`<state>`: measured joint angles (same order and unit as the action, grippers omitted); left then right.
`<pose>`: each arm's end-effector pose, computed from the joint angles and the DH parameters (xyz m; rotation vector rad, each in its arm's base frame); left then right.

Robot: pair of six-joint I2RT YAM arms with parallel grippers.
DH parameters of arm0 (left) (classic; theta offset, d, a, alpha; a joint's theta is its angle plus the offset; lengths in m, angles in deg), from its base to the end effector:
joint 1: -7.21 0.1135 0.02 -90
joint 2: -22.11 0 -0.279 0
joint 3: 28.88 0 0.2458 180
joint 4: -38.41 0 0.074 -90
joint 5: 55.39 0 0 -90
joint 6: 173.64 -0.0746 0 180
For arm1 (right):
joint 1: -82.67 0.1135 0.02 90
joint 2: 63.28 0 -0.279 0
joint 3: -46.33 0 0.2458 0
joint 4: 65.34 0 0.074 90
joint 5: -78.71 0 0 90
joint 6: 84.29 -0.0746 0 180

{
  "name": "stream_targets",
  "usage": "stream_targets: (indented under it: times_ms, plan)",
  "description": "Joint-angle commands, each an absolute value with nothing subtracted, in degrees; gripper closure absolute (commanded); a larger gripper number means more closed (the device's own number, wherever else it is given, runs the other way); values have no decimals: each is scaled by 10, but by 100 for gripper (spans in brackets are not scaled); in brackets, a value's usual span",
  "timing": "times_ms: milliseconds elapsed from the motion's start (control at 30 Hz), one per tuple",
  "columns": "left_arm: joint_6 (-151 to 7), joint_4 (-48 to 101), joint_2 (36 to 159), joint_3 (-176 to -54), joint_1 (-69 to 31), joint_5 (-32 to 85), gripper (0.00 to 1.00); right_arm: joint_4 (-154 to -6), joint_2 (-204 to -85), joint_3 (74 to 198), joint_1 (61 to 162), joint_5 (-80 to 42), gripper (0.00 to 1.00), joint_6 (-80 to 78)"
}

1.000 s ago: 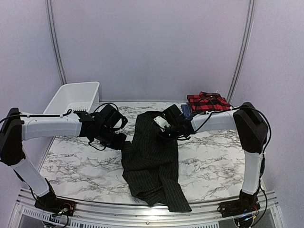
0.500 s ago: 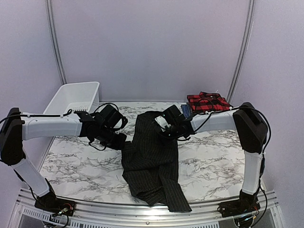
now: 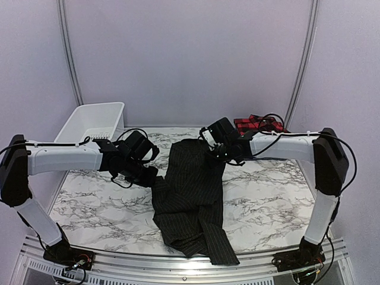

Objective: Fold and stack the long sleeve shirts
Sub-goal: Flatten out the square-folded shirt at the center of the board.

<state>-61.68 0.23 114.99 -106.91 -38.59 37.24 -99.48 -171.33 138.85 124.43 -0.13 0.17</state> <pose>0.2541 -0.2564 0.2105 0.5072 2.4974 -0.4263 0.3367 0.2813 0.2008 -0.6694 2.3261 0.1399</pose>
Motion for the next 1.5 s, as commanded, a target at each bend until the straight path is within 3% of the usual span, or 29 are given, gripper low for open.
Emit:
stream_targets:
  times_ms: [0, 500, 667, 1033, 1467]
  plan:
    - [-611, 8, 1140, -1080, -387, 395, 100, -1033, -1648, 1429, 1227, 81, 100, -23]
    - [-609, -12, 1098, -1101, -382, 439, 100, -1089, -1495, 1394, 1116, 144, 100, -21]
    - [-617, -59, 1064, -1138, -370, 502, 100, -1114, -1449, 1382, 1067, 161, 100, -19]
    - [-696, -190, 989, -1278, -178, 610, 100, -1147, -1392, 1407, 947, 181, 100, -7]
    - [-727, -193, 1139, -1533, -57, 571, 100, -1156, -1435, 1536, 864, 196, 100, 13]
